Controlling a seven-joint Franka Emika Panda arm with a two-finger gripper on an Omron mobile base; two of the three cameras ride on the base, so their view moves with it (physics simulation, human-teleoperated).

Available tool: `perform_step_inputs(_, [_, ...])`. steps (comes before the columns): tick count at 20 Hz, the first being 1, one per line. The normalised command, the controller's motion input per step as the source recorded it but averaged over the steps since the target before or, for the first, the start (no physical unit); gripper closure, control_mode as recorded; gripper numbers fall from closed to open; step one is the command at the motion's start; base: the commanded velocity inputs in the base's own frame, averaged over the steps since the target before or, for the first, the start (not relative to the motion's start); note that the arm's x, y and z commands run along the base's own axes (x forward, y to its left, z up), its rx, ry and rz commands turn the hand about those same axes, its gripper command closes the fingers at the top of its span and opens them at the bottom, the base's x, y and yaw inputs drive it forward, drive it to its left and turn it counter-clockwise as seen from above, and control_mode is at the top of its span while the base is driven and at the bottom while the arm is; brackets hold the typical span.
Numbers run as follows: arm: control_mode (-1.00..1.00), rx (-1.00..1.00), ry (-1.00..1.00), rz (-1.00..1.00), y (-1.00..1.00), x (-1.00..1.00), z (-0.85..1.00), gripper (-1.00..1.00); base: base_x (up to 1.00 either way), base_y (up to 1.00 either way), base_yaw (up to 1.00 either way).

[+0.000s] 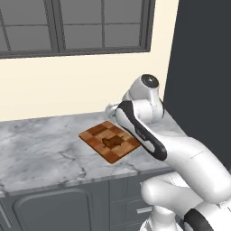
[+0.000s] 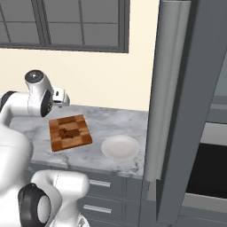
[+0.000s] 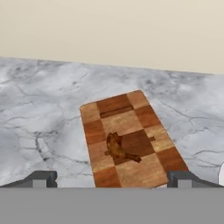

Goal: Pick the chicken drumstick from the plate and place it on the cutting board. Then pick the condiment bottle from the cabinet and place it next to the cutting board.

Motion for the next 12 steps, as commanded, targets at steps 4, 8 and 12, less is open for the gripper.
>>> perform_step_inputs(4, [-1.00,0.00,-0.01,0.07,0.00,-0.42,0.34,-1.00,0.00,0.00,0.00])
perform_step_inputs(8, [-1.00,0.00,-0.06,0.08,0.00,-0.51,0.22,-1.00,0.00,0.00,0.00])
perform_step_inputs(12, [-1.00,0.00,-0.12,0.07,-0.02,-0.55,0.17,-1.00,0.00,0.00,0.00])
